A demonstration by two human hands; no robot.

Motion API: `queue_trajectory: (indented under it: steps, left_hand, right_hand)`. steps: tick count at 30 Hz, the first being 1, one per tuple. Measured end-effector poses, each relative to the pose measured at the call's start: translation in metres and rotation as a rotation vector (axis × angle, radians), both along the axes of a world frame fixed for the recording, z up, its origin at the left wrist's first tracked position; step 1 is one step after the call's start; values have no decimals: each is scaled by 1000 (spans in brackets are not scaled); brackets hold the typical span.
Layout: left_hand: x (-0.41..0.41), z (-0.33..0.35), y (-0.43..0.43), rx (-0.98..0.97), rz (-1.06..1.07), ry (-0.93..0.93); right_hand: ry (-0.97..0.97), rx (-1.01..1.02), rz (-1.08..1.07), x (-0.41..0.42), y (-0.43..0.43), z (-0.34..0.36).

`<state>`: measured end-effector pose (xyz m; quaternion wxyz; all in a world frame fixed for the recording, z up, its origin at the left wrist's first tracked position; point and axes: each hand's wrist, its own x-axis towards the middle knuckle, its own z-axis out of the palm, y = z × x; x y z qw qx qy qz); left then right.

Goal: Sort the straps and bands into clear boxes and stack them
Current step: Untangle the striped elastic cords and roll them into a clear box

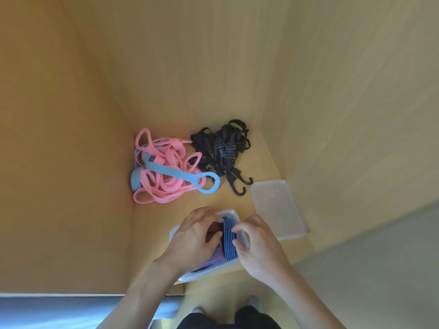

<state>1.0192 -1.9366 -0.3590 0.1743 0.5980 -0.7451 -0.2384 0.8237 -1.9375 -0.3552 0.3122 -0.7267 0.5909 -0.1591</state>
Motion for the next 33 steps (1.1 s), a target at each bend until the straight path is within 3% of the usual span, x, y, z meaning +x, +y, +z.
queue_trajectory:
  steps: [4, 7, 14, 22, 33]
  left_hand:
    - [-13, -7, 15, -26, 49, -52]
    - [-22, -13, 22, -52, 52, -193]
    - [-33, -21, 28, -57, 0, -400]
    - [-24, -26, 11, -76, -27, -364]
    - [-15, -28, -11, -70, -71, -337]
  right_hand:
    - [-65, -6, -2, -6, -7, 2]
    - [-92, -28, -61, -12, -14, 0]
    - [55, -57, -138, -33, -36, -18]
    - [466, -46, -163, -33, -46, -37]
    - [420, 27, -337, -35, -45, -44]
